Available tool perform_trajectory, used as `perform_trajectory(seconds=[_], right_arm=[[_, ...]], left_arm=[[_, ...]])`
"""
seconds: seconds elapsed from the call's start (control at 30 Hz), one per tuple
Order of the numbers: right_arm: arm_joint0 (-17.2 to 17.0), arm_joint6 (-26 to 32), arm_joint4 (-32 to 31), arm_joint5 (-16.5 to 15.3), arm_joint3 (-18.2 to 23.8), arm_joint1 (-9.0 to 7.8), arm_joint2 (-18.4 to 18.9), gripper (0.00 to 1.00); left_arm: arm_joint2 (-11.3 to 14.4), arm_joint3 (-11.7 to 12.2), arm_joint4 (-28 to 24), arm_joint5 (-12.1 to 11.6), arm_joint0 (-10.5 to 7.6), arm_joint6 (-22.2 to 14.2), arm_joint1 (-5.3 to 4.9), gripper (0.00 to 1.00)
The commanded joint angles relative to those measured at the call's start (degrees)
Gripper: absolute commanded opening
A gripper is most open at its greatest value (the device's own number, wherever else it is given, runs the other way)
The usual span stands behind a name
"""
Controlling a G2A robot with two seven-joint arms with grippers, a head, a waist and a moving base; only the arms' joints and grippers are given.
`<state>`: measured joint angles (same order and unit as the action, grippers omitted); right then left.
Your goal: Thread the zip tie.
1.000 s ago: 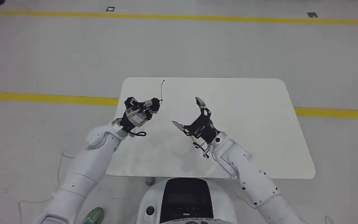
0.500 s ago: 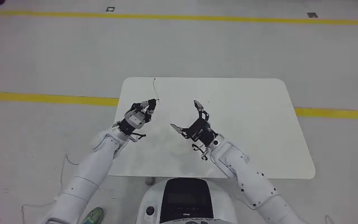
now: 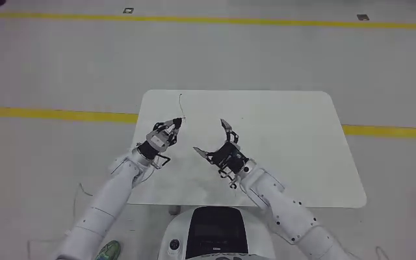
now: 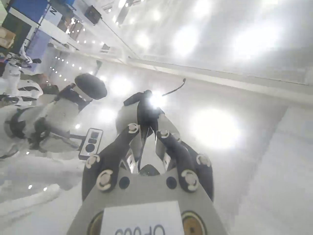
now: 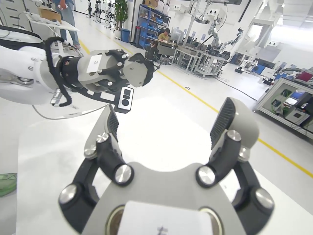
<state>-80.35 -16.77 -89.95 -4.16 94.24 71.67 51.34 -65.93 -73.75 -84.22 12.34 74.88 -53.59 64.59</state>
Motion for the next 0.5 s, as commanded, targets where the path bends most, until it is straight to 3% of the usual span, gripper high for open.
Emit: perform_trajectory(seconds=[0.0,0.23,0.47], right_arm=[[0.74,-0.45,0.00,1.45,0.05,-0.12,-1.17,1.00],[3.76,-0.75,0.00,5.52,-1.30,0.04,-5.01,1.00],[3.76,-0.75,0.00,5.52,-1.30,0.04,-5.01,1.00]], left_arm=[[0.03,-0.37,-1.43,0.91,0.42,-0.31,0.08,0.00],[0.68,-2.33,-2.56,2.85,1.62,-0.73,0.35,0.00],[0.61,-2.68,-3.05,2.45,1.78,0.31,0.43,0.00]])
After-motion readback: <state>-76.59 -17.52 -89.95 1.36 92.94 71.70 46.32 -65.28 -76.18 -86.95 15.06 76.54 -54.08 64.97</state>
